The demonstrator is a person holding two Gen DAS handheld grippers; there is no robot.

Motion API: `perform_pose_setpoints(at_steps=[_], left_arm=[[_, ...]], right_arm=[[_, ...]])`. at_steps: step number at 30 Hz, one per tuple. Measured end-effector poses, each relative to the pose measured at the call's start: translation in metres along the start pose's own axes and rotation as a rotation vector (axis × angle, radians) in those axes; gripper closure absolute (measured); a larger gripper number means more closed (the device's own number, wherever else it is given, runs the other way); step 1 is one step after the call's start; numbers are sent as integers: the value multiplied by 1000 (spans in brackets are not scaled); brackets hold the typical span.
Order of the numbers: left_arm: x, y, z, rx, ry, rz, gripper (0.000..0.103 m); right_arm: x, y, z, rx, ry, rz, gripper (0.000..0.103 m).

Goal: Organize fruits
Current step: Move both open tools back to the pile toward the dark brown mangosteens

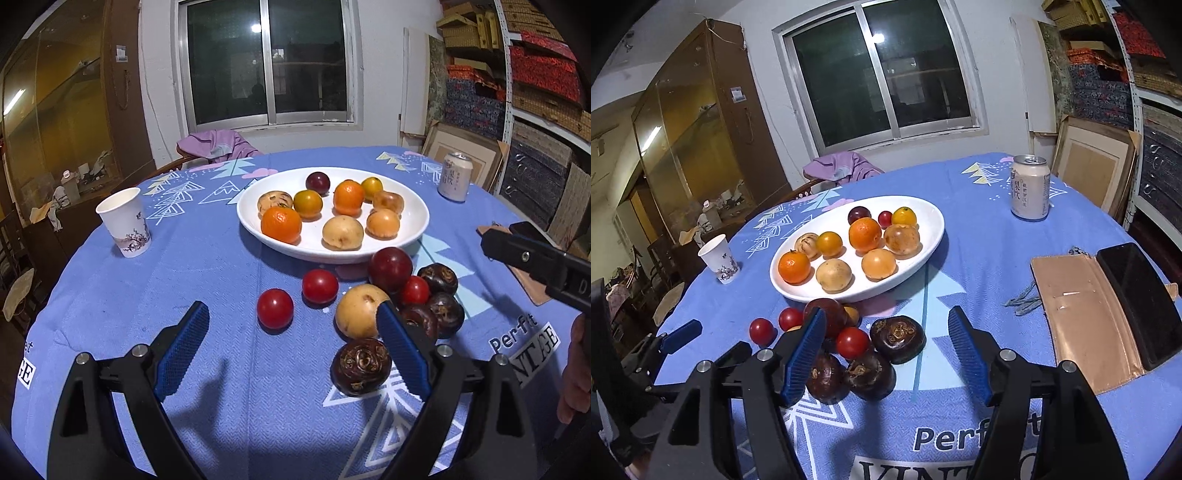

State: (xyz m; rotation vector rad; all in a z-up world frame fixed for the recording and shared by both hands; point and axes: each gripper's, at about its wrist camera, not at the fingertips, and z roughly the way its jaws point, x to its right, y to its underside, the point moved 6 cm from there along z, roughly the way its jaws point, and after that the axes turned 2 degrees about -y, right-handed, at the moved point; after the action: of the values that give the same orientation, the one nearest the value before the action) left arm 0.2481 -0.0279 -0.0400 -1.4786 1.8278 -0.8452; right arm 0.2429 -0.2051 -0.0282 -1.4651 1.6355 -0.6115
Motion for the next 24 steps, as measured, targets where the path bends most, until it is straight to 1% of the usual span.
perform_pose_setpoints(at_steps=[6,10,15,20,24], left_arm=[[3,1,6,-20,6,5,13],[6,2,9,-31,6,21,13],[12,6,14,-53,13,43,13],[14,12,22,-107,56,36,13],[19,17,28,-142,91,52,13]], right_arm=[[0,-1,2,-8,2,7,33],[-2,0,2,-13,4,2,29],[-3,1,4,-21,1,-2,29],[-3,5,10,-60,15,-6,29],[4,4,11,-69,4,34,29]])
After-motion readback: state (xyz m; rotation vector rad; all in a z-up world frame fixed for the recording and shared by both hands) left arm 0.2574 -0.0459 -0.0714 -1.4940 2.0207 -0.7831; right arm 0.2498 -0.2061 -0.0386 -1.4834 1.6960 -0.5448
